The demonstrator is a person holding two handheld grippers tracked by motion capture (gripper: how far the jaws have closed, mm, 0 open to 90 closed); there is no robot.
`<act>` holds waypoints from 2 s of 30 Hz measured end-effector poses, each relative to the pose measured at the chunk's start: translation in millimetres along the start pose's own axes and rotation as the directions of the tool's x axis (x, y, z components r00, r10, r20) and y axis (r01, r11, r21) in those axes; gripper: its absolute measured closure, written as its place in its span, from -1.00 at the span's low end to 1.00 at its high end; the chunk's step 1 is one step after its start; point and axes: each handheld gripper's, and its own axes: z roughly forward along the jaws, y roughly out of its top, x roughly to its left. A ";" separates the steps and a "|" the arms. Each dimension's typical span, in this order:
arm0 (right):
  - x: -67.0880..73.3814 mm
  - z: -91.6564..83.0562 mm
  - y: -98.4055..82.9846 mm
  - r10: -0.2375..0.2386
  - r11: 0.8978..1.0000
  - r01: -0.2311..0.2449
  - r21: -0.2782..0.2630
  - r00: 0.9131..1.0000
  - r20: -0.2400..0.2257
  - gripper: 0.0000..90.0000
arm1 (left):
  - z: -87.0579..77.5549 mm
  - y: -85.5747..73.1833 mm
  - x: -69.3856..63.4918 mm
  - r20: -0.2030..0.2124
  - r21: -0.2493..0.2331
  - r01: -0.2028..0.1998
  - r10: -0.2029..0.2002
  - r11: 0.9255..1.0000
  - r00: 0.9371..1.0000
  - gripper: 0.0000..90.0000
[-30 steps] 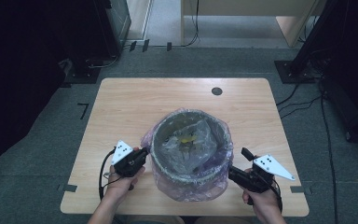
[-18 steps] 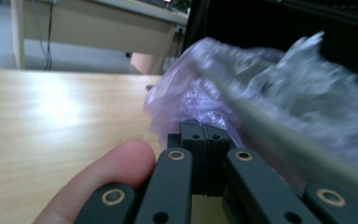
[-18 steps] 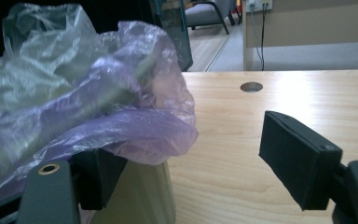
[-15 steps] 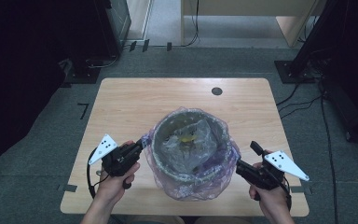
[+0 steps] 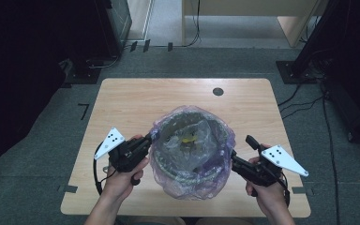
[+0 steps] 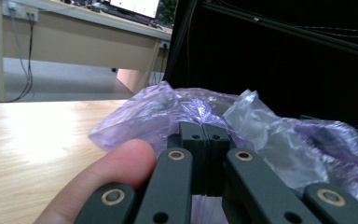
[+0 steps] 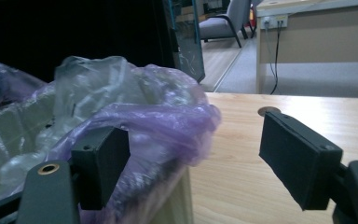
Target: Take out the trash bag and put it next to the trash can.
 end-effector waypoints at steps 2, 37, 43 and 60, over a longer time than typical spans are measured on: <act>4.3 2.9 0.8 -0.016 1.000 0.016 -0.004 1.000 -0.005 -0.48 | 4.7 1.7 -4.1 0.006 -0.007 0.005 -0.005 1.000 1.000 1.00; 69.8 32.7 40.8 -0.227 0.967 0.213 -0.138 0.969 -0.095 -0.50 | 38.6 30.7 -61.5 0.133 -0.048 -0.080 0.086 0.996 0.987 1.00; 75.5 35.6 39.5 -0.307 0.950 0.294 -0.109 0.943 -0.127 -0.50 | 37.7 32.9 -61.9 0.177 -0.055 -0.049 0.058 0.997 0.982 1.00; 92.5 38.0 35.7 -0.450 0.887 0.434 -0.156 0.890 -0.081 0.14 | 36.5 29.0 -79.2 0.351 -0.025 -0.085 0.088 0.996 0.932 0.93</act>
